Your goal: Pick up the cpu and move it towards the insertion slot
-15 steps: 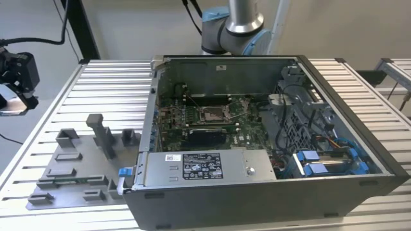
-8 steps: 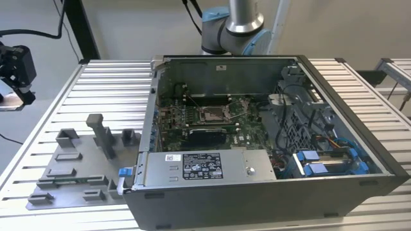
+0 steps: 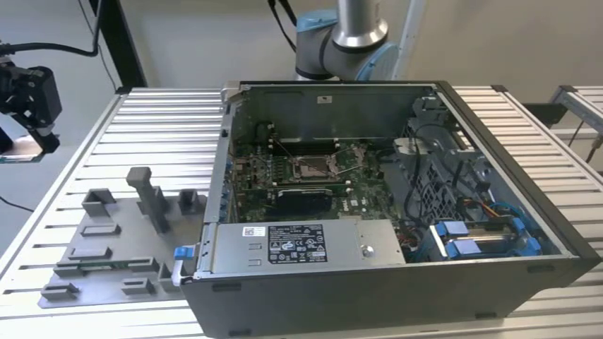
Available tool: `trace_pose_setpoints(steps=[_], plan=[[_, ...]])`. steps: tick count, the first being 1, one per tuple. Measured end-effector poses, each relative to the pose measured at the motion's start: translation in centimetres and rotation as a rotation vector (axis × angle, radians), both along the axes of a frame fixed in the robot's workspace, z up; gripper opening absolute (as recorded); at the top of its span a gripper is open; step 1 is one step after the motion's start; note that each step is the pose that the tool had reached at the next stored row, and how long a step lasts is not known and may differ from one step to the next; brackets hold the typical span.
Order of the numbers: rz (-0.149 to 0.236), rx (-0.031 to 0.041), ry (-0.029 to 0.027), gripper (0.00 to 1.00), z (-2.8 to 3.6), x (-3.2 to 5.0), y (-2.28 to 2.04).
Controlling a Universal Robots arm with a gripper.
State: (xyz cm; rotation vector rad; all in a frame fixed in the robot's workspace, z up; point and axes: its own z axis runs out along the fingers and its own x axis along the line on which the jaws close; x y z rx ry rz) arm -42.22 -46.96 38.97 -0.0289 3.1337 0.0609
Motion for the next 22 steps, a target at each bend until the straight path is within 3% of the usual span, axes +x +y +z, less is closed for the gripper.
trace_pose_setpoints(steps=[6, 15, 18, 22], plan=[[0.0, 0.0, -0.0001, 0.0, 0.0, 2.0, 0.0], [0.0, 0.0, -0.0001, 0.0, 0.0, 4.28, 0.0], [0.0, 0.0001, -0.0002, 0.0, -0.01, 4.82, 0.0], [0.0, 0.0001, -0.0001, 0.0, -0.01, 4.87, 0.0]])
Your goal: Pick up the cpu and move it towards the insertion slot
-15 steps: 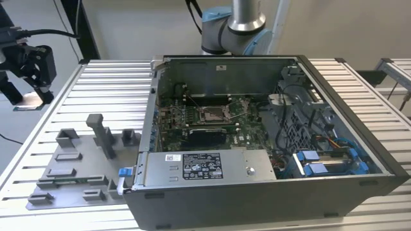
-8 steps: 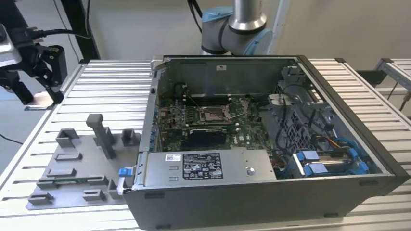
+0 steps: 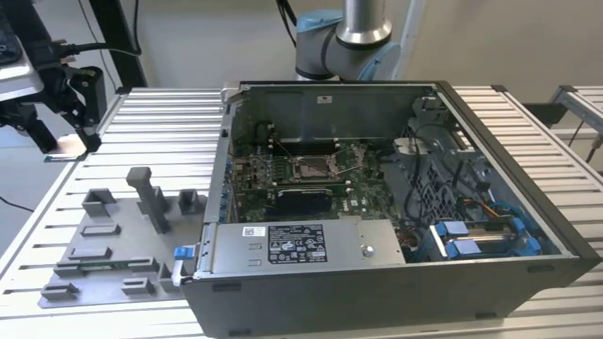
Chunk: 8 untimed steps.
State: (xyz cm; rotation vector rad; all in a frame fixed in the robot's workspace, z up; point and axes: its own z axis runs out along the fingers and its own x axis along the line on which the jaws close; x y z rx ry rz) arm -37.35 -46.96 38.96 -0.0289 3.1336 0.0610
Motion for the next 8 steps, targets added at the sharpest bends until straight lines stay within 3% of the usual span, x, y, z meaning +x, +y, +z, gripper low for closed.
trace_pose_setpoints(steps=[8], plan=[[0.0, 0.0, 0.0, 0.0, 0.0, 0.11, 0.0]])
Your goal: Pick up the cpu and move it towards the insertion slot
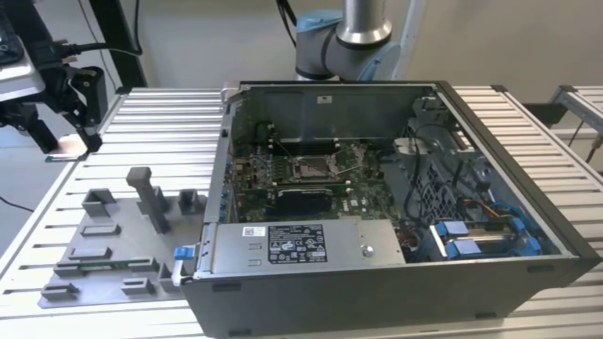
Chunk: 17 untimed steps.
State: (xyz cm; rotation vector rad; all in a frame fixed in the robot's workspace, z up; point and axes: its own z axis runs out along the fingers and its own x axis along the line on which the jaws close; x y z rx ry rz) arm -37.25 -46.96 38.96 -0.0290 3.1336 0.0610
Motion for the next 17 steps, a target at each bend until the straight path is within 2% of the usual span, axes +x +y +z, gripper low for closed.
trace_pose_setpoints(steps=[8, 17], plan=[[0.0, -0.0001, 0.0001, 0.0, 0.01, 0.27, 0.0], [0.0, -0.0001, 0.0001, 0.0, 0.01, 2.39, 0.0]])
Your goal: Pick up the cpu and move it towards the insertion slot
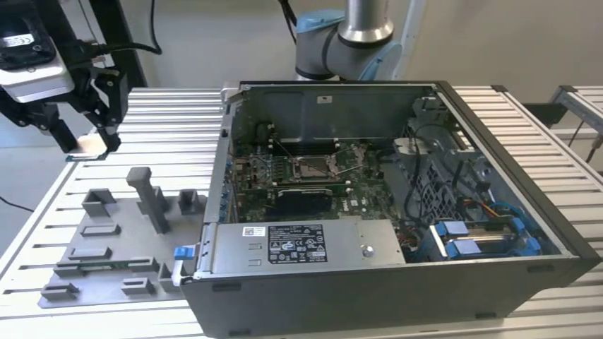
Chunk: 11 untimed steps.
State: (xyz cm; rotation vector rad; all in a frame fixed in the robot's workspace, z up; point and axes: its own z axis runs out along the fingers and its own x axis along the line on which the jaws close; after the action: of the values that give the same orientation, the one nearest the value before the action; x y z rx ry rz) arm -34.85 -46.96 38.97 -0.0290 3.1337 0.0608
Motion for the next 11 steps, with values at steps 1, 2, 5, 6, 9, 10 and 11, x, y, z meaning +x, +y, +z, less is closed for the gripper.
trace_pose_setpoints(steps=[1, 2, 5, 6, 9, 10, 11], plan=[[0.0, 0.0001, -0.0001, 0.0, -0.01, 0.27, 0.0], [0.0, 0.0001, -0.0002, 0.0, -0.01, 0.53, 0.0], [0.0, 0.0, -0.0001, 0.0, 0.0, 1.26, 0.0], [0.0, 0.0, 0.0, 0.0, 0.0, 1.51, 0.0], [0.0, 0.0001, -0.0001, 0.0, -0.01, 2.29, 0.0], [0.0, 0.0001, -0.0001, 0.0, -0.01, 2.57, 0.0], [0.0, 0.0001, -0.0001, 0.0, -0.01, 2.84, 0.0]])
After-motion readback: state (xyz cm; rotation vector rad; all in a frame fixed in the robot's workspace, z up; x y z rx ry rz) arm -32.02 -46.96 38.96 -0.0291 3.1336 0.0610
